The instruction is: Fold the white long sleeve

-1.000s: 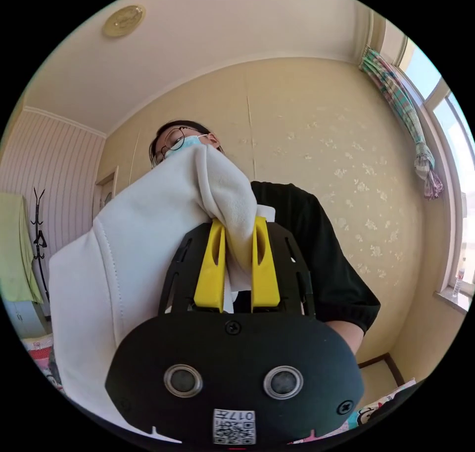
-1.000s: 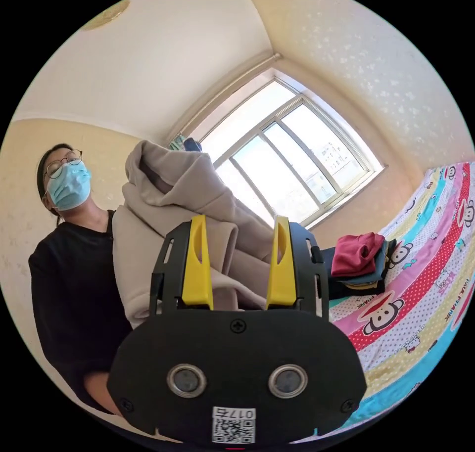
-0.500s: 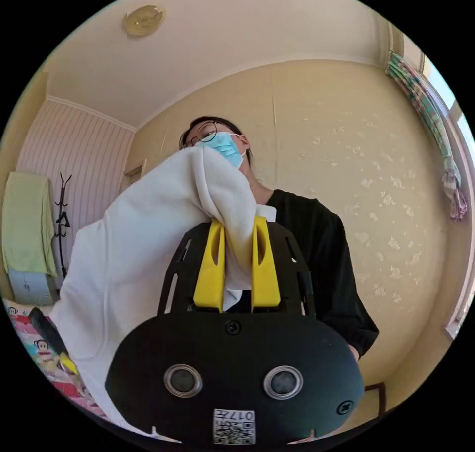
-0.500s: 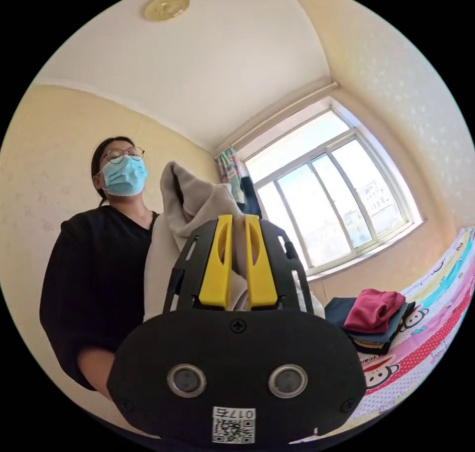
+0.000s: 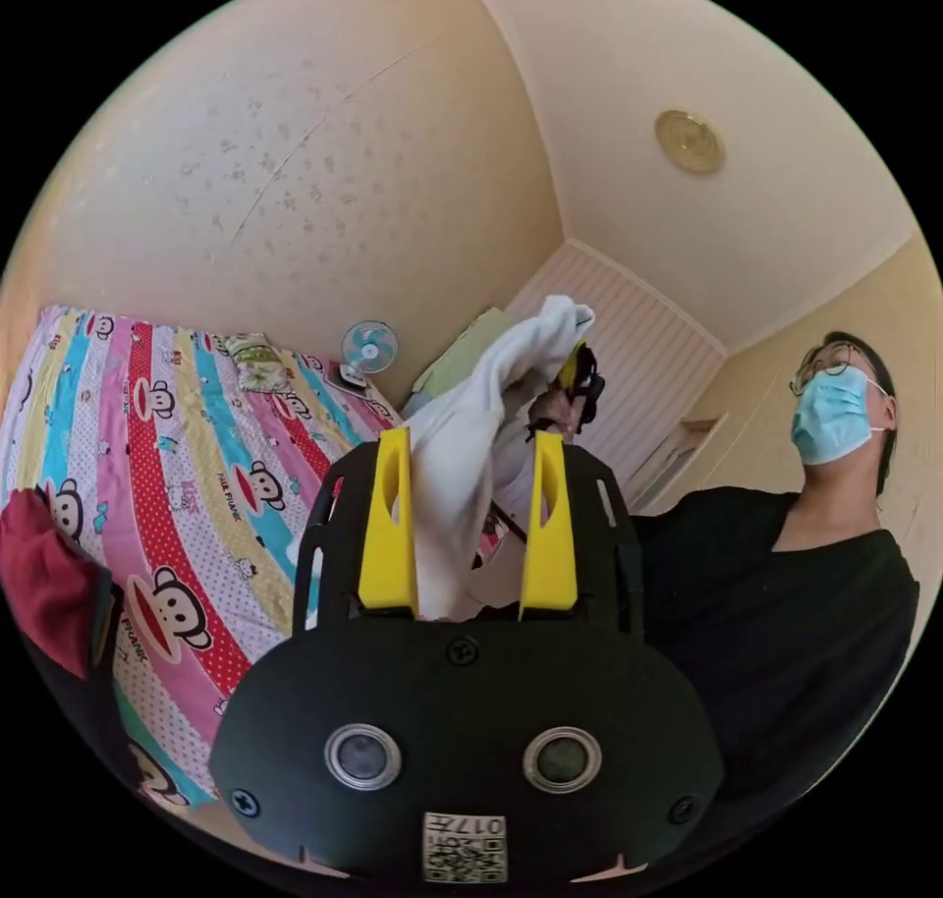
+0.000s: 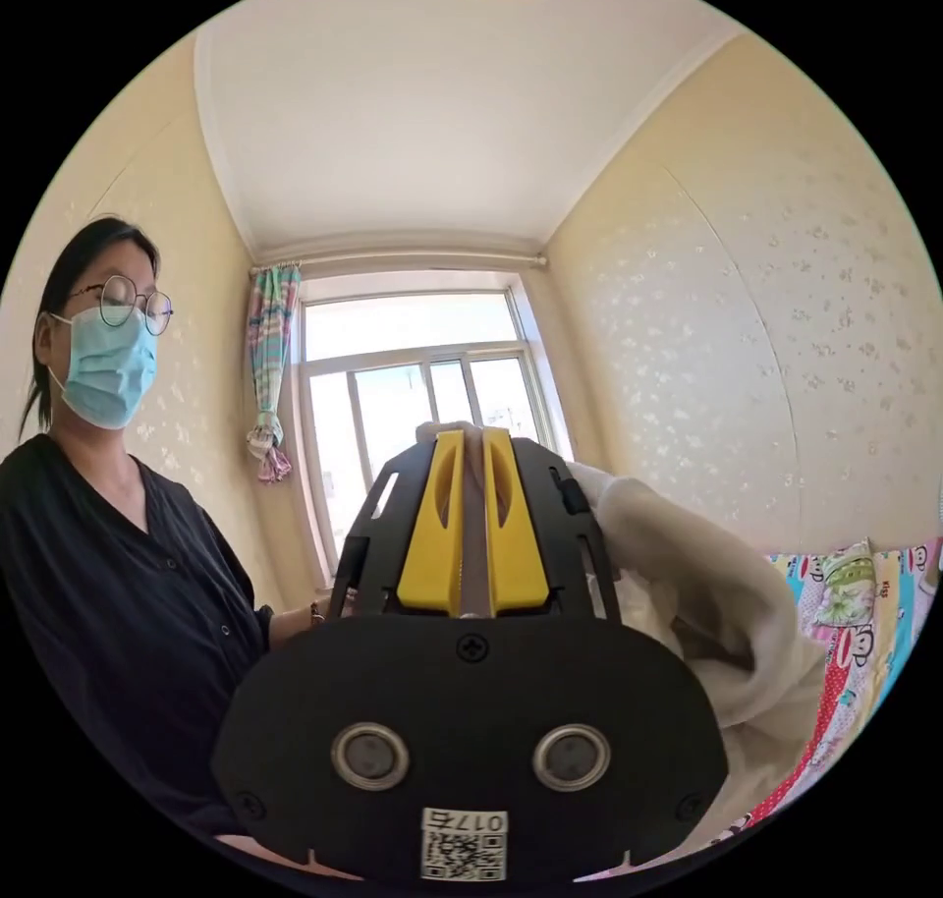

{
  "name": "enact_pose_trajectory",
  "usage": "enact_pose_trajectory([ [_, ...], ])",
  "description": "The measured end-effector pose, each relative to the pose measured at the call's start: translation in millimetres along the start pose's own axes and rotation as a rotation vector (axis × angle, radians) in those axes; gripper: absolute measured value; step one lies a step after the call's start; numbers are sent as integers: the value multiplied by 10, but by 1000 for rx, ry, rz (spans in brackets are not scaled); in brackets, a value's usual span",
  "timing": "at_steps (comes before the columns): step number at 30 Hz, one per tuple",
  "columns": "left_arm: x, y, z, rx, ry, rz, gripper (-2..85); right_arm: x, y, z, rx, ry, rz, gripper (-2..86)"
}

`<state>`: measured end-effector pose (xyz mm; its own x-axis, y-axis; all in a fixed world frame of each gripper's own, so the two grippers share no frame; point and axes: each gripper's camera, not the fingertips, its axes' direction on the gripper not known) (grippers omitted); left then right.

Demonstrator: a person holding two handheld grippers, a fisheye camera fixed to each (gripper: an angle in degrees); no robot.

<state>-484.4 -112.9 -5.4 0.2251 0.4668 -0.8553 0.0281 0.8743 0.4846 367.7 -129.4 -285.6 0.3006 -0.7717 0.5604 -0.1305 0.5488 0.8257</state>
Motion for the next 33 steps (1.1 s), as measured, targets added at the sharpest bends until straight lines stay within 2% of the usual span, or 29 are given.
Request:
enact_pose_trajectory([
  [4, -185, 234, 530, -57, -95, -82, 163, -208, -143, 374, 9, 20, 32, 34],
  [6, 14, 336, 845, -149, -123, -20, 175, -292, -197, 448, 0, 130, 43, 34],
  [8, 286, 413, 910, -122, -136, 52, 182, -510, -253, 570, -85, 222, -53, 33],
  [12, 841, 463, 1035, -120, -295, 179, 187, -739, -355, 599, -38, 260, -47, 31],
  [16, 1204, 504, 1401, -222, -212, 185, 208, -1080, -494, 804, -24, 425, -81, 30],
  [19, 1499, 620, 1459, -149, -341, 165, 200, -1302, -501, 977, -6, 484, -88, 31],
  [21, 1663, 686, 1399, -132, -532, 180, 108, -1419, -481, 1042, 17, 526, -105, 31],
  [23, 1747, 708, 1186, -89, -593, 211, 25, -1495, -479, 1067, 2, 583, -136, 31],
  [27, 1833, 747, 214, 161, -625, 78, 7, -1588, -436, 1033, -76, 666, -186, 32],
  [29, 1972, 751, -210, 275, -613, 67, 4, -1782, -349, 1103, -203, 699, -307, 33],
  [31, 2206, 739, -497, 337, -640, 100, 2, -2008, -227, 1212, -315, 755, -431, 34],
  [33, 2623, 764, -678, 382, -660, 237, 2, -2204, -96, 1322, -410, 833, -523, 35],
])
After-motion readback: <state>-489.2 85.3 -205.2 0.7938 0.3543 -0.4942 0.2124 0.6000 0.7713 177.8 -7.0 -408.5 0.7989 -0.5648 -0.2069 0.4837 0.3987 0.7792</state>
